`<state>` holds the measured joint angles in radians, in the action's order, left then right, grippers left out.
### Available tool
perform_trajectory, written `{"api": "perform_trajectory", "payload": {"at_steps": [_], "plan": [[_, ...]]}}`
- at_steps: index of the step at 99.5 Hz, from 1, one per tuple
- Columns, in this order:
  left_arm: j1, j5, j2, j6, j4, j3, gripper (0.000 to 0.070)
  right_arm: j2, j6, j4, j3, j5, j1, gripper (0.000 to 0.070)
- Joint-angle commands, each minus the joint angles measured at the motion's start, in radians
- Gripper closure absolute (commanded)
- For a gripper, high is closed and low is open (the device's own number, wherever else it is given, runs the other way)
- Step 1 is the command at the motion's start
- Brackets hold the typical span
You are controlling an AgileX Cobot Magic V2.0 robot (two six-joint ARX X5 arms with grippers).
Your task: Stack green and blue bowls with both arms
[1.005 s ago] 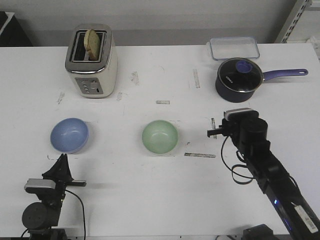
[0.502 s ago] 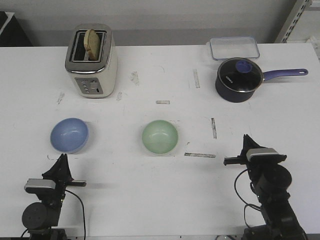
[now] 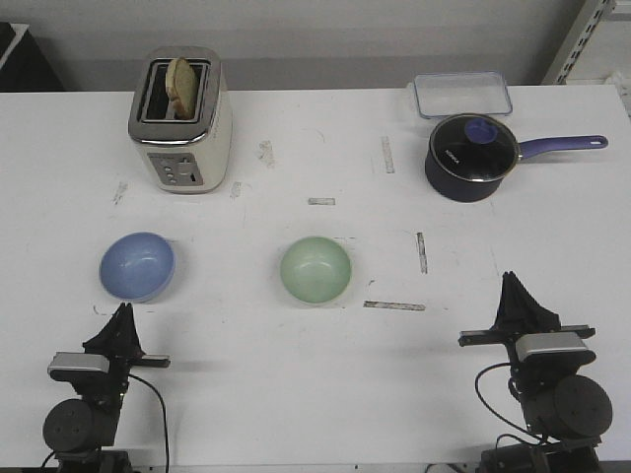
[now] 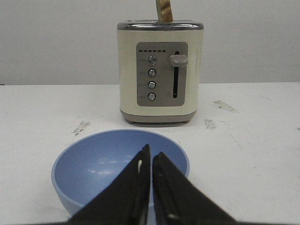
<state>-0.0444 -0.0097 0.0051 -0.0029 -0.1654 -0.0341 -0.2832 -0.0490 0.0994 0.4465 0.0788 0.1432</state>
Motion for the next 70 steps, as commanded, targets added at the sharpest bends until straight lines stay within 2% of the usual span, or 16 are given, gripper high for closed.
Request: {"api": "perform_trajectory", "payload": {"at_steps": [1,14,31,53,70], "plan": [[-0.002,-0.002,-0.002,-0.008,-0.015,0.022,0.0699,0.013,0.005,-0.010,0.010,0.001,0.002,0.0697],[-0.002,0.002,-0.002,-0.016,-0.017,0.022,0.0698,0.031,0.005,-0.011,0.010,0.000,0.002,0.0697],[-0.002,0.012,0.000,-0.118,-0.045,0.003,0.0699,0.034,0.005,-0.011,0.010,0.000,0.002,0.0697],[-0.002,-0.003,0.039,-0.064,0.030,-0.109,0.0699,0.035,0.005,-0.010,0.010,0.000,0.002,0.0697],[-0.002,-0.003,0.137,-0.060,0.062,-0.221,0.0699,0.034,0.005,-0.010,0.010,0.000,0.002,0.0697]]}}
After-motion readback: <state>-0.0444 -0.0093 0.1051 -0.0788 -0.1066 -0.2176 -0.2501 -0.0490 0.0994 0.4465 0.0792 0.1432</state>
